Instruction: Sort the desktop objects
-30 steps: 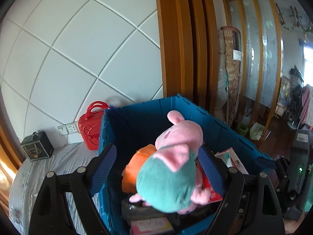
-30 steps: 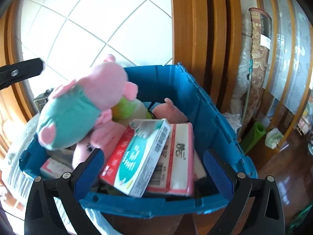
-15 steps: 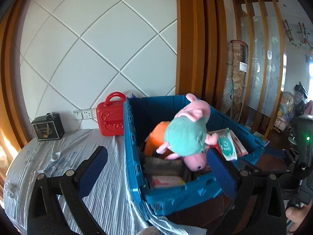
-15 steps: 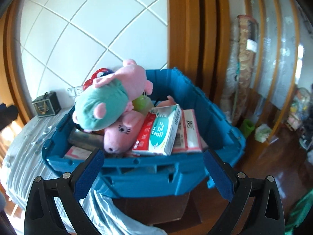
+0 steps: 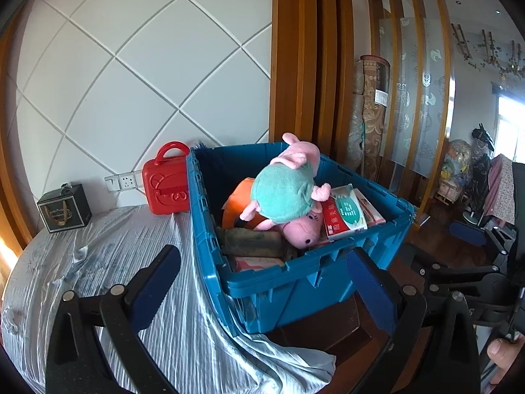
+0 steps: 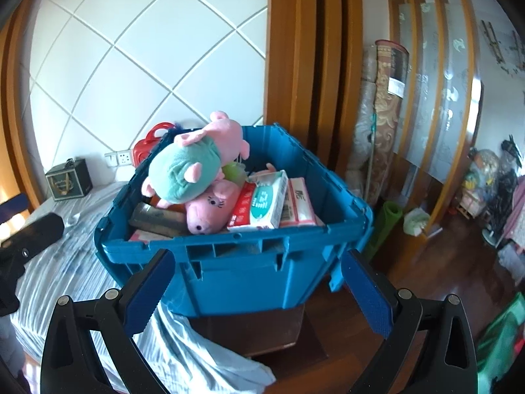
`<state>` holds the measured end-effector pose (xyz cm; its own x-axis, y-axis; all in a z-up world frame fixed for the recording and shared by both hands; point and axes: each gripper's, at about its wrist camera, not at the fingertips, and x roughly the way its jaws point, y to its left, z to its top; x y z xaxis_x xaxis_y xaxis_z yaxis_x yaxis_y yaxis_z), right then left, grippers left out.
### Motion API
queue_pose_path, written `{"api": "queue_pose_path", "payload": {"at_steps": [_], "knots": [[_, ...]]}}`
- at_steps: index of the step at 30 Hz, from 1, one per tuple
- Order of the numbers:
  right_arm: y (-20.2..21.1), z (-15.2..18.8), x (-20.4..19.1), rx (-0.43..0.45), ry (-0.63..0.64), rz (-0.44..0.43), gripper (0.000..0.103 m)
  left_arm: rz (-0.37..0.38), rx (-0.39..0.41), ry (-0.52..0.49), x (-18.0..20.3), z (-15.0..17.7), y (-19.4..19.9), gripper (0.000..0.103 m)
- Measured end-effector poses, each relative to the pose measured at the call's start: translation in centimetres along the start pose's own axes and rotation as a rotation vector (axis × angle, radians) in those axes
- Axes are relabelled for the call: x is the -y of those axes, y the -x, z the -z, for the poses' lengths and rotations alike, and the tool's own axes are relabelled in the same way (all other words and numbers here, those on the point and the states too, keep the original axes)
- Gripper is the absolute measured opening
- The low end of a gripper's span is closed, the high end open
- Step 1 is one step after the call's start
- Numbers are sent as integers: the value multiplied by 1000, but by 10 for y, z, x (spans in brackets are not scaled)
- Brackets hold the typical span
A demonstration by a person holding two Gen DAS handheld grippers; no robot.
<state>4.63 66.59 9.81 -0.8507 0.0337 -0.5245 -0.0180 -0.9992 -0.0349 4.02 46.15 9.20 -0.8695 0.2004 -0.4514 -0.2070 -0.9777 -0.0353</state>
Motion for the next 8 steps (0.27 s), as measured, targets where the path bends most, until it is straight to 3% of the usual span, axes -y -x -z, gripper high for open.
{"api": "queue_pose_path", "payload": {"at_steps": [8], "knots": [[6, 4, -2, -2, -13, 8, 103, 17, 3, -9, -3, 6, 5, 103]]}}
